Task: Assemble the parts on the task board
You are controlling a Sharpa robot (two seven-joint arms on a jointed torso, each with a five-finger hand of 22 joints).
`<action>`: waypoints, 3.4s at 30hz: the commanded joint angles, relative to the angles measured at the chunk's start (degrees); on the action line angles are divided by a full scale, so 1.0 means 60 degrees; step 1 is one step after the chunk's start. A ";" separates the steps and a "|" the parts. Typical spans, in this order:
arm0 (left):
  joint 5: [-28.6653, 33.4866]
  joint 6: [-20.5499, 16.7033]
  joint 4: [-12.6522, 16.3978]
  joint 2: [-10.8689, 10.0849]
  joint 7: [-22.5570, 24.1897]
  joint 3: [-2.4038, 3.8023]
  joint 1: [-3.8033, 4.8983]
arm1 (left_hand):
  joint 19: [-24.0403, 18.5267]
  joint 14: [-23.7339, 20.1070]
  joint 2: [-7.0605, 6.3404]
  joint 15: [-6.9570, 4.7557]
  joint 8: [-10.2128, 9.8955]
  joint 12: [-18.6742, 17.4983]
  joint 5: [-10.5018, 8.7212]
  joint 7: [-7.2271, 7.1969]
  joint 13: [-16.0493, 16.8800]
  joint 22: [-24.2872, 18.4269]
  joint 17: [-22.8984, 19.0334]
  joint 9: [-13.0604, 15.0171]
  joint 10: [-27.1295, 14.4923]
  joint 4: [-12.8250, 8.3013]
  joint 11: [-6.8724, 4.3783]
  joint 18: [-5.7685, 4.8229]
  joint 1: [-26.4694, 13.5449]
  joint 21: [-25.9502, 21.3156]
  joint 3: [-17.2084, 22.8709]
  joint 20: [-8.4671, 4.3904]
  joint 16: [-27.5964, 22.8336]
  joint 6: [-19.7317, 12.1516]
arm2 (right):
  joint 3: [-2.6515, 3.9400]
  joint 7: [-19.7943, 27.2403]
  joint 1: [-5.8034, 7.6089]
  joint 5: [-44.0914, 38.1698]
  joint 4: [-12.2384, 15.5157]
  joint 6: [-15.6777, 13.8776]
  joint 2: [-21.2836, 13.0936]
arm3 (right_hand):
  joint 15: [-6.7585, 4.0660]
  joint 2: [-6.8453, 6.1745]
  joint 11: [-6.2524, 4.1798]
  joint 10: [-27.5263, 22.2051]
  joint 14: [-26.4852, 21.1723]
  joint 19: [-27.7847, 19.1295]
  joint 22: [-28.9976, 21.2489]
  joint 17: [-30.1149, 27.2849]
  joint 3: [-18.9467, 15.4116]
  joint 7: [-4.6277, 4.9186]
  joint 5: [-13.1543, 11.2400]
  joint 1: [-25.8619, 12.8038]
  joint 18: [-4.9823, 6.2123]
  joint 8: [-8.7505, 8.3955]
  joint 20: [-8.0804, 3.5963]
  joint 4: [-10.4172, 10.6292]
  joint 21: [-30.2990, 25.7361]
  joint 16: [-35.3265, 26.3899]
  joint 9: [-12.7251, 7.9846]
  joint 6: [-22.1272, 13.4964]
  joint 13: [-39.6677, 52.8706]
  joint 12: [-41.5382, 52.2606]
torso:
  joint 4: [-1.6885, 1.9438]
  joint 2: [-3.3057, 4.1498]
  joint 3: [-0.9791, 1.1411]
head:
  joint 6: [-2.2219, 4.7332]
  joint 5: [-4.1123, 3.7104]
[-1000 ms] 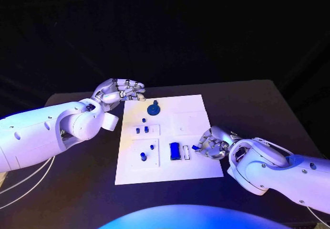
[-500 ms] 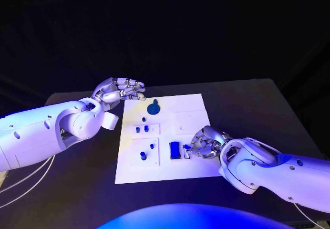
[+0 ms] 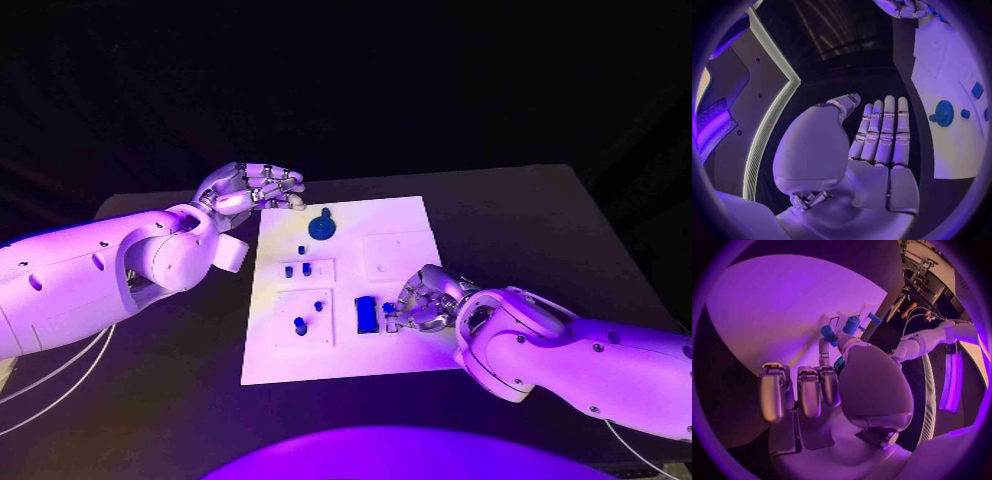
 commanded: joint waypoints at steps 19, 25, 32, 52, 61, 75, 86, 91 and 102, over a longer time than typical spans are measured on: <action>0.0028 0.0163 0.0023 0.0002 -0.0043 0.0005 -0.0003 | 0.0062 -0.0053 0.0073 -0.0007 -0.0045 0.0062 -0.0010 0.0021 0.0009 -0.0014 0.0013 0.0016 -0.0077 0.0027 0.0017 0.0119 0.0025 -0.0068 0.0004 0.0008 -0.0050 -0.0051 | -0.0024 -0.0006 -0.0079 -0.0389 0.0013 0.0483 0.0150 | -0.0106 0.0169 -0.0116 0.0730 0.0997 0.0729 0.2239 0.2516 -0.0204 -0.0093 0.0012 -0.0816 -0.0150 0.0287 -0.0054 0.0144 -0.0049 0.0031 0.0205 0.0250 0.2145 -0.0008 | 0.0007 0.0000 -0.0006 | -0.0042 0.0027; 0.0027 0.0163 0.0014 -0.0005 -0.0052 0.0005 -0.0003 | 0.0062 -0.0053 0.0073 -0.0007 -0.0045 0.0062 -0.0010 0.0021 0.0009 -0.0014 0.0013 0.0016 -0.0077 0.0027 0.0017 0.0119 0.0025 -0.0068 0.0004 0.0008 -0.0050 -0.0051 | -0.0025 0.0031 -0.0087 -0.0480 0.0075 0.0421 0.0140 | -0.0110 0.0174 -0.0119 0.0730 0.0997 0.0726 0.2236 0.2516 -0.0206 -0.0098 0.0012 -0.0824 -0.0148 0.0297 -0.0057 0.0143 -0.0062 0.0031 0.0211 0.0256 0.2145 -0.0009 | 0.0013 0.0000 -0.0003 | -0.0056 0.0037; 0.0025 0.0159 0.0006 -0.0008 -0.0056 0.0005 -0.0003 | 0.0062 -0.0053 0.0073 -0.0007 -0.0045 0.0062 -0.0010 0.0021 0.0009 -0.0014 0.0013 0.0016 -0.0077 0.0027 0.0017 0.0119 0.0025 -0.0068 0.0004 0.0008 -0.0050 -0.0051 | -0.0024 0.0045 -0.0096 -0.0629 0.0112 0.0357 0.0131 | -0.0126 0.0188 -0.0135 0.0736 0.0997 0.0724 0.2234 0.2516 -0.0229 -0.0114 0.0010 -0.0899 -0.0146 0.0345 -0.0070 0.0157 -0.0071 0.0031 0.0241 0.0276 0.2152 0.0003 | 0.0003 0.0001 -0.0005 | -0.0054 0.0049; 0.0010 0.0141 -0.0019 -0.0029 -0.0071 0.0004 -0.0003 | 0.0073 -0.0054 0.0074 -0.0007 -0.0040 0.0065 -0.0008 0.0018 0.0010 -0.0023 0.0022 0.0020 -0.0081 0.0022 0.0016 0.0118 0.0039 -0.0081 0.0003 0.0007 -0.0054 -0.0045 | -0.0024 -0.0033 -0.0098 -0.1076 0.0035 0.0670 0.0113 | -0.0130 0.0269 -0.0126 0.0718 0.0997 0.0696 0.2210 0.2516 -0.0505 -0.0098 0.0009 -0.1689 -0.0130 0.0480 -0.0089 0.0206 -0.0176 0.0031 0.0351 0.0168 0.2125 -0.0068 | -0.0004 0.0001 -0.0004 | -0.0049 0.0034; 0.0007 0.0136 -0.0022 -0.0025 -0.0073 0.0004 -0.0003 | 0.0073 -0.0054 0.0074 -0.0007 -0.0040 0.0065 -0.0008 0.0018 0.0010 -0.0023 0.0022 0.0020 -0.0081 0.0022 0.0016 0.0118 0.0039 -0.0081 0.0003 0.0007 -0.0054 -0.0045 | -0.0024 -0.0026 -0.0098 -0.1089 0.0020 0.0797 0.0106 | -0.0128 0.0262 -0.0126 0.0715 0.0997 0.0691 0.2205 0.2516 -0.0516 -0.0100 0.0010 -0.1701 -0.0126 0.0482 -0.0088 0.0191 -0.0196 0.0031 0.0354 0.0157 0.2123 -0.0075 | 0.0003 -0.0006 0.0000 | -0.0050 0.0024; 0.0005 0.0134 -0.0030 -0.0028 -0.0074 0.0004 -0.0003 | 0.0073 -0.0054 0.0074 -0.0007 -0.0040 0.0065 -0.0008 0.0018 0.0010 -0.0023 0.0022 0.0020 -0.0081 0.0022 0.0016 0.0118 0.0039 -0.0081 0.0003 0.0007 -0.0054 -0.0045 | -0.0025 0.0282 -0.0130 -0.1029 0.0197 0.0764 -0.0126 | -0.0132 -0.0008 -0.0127 0.0720 0.0997 0.0692 0.2209 0.2516 -0.0616 -0.0098 0.0010 -0.1479 -0.0129 0.0558 -0.0092 0.0124 -0.0182 0.0031 0.0414 0.0080 0.2135 -0.0064 | 0.0007 -0.0002 0.0007 | -0.0071 0.0056; 0.0005 0.0129 -0.0041 -0.0025 -0.0085 0.0002 -0.0003 | 0.0073 -0.0054 0.0074 -0.0007 -0.0040 0.0065 -0.0008 0.0018 0.0010 -0.0023 0.0022 0.0020 -0.0081 0.0022 0.0016 0.0118 0.0039 -0.0081 0.0003 0.0007 -0.0054 -0.0045 | -0.0024 0.0382 -0.0173 -0.1022 0.0218 0.0847 -0.0280 | -0.0125 0.0014 -0.0122 0.0722 0.0997 0.0698 0.2215 0.2516 -0.0771 -0.0097 0.0008 -0.1671 -0.0134 0.0589 -0.0086 0.0184 -0.0155 0.0031 0.0432 0.0076 0.2139 -0.0063 | 0.0000 -0.0002 0.0002 | -0.0085 0.0069; 0.0004 0.0129 -0.0046 -0.0019 -0.0083 0.0001 -0.0004 | 0.0073 -0.0054 0.0074 -0.0007 -0.0040 0.0065 -0.0008 0.0018 0.0010 -0.0023 0.0022 0.0020 -0.0081 0.0022 0.0016 0.0118 0.0039 -0.0081 0.0003 0.0007 -0.0054 -0.0045 | -0.0024 0.0377 -0.0189 -0.0990 0.0113 0.0956 -0.0223 | -0.0133 -0.0024 -0.0134 0.0721 0.0997 0.0697 0.2214 0.2516 -0.0789 -0.0111 0.0013 -0.1478 -0.0133 0.0604 -0.0088 0.0089 -0.0159 0.0031 0.0444 0.0051 0.2138 -0.0069 | -0.0003 -0.0005 -0.0001 | -0.0089 0.0067; 0.0004 0.0128 -0.0054 -0.0021 -0.0089 -0.0001 -0.0004 | 0.0097 -0.0054 0.0090 -0.0007 -0.0036 0.0072 -0.0006 0.0018 0.0011 -0.0044 0.0042 0.0024 -0.0085 0.0034 0.0017 0.0117 0.0049 -0.0113 0.0001 0.0005 -0.0062 -0.0045 | -0.0025 0.0305 -0.0271 -0.1071 -0.0357 0.0891 0.0061 | -0.0144 0.0070 -0.0148 0.0722 0.0997 0.0699 0.2217 0.2516 -0.0697 -0.0126 0.0020 -0.1164 -0.0135 0.0618 -0.0096 -0.0002 -0.0148 0.0031 0.0454 0.0024 0.2141 -0.0070 | 0.0008 -0.0001 0.0007 | -0.0106 0.0068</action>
